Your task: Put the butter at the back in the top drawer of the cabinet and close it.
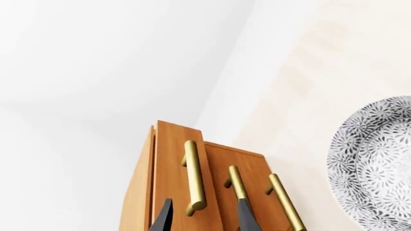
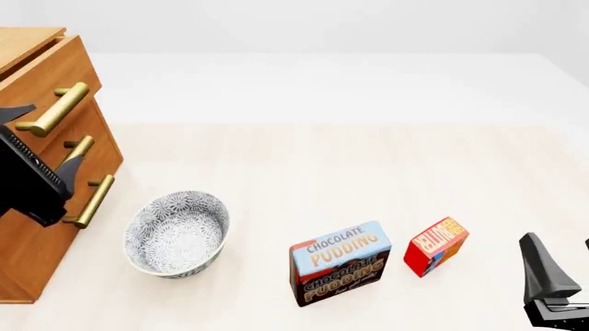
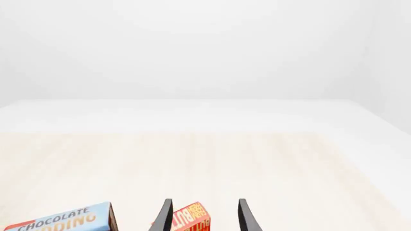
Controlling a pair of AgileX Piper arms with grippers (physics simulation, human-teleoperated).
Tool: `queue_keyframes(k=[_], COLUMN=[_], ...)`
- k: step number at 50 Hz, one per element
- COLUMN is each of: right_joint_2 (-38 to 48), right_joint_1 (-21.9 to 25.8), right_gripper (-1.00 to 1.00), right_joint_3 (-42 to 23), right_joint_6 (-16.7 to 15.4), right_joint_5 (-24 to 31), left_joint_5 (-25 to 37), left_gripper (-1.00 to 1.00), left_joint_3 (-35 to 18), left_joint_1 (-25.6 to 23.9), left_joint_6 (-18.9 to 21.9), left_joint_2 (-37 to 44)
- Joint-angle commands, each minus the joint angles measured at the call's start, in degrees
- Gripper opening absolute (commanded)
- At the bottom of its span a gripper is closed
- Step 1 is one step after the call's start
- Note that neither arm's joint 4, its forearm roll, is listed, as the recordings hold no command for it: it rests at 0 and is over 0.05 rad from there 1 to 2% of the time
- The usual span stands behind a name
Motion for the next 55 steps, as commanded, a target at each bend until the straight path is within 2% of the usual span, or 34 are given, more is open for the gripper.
queue_keyframes(k=[1,55], right_joint_2=[0.00,0.00], right_joint_1=[0.00,0.00], right_gripper=[1.00,1.00], right_joint_3=[0.00,0.00], right_joint_6=[0.00,0.00], right_joint_5=[0.00,0.00], left_joint_5=[-1.41,-5.32], left_gripper=[1.00,1.00], left_joint_3=[-0.10,0.06], left_joint_1=[1.13,5.72], left_joint_6=[0.14,0.36], left_joint_2=[1.85,6.69])
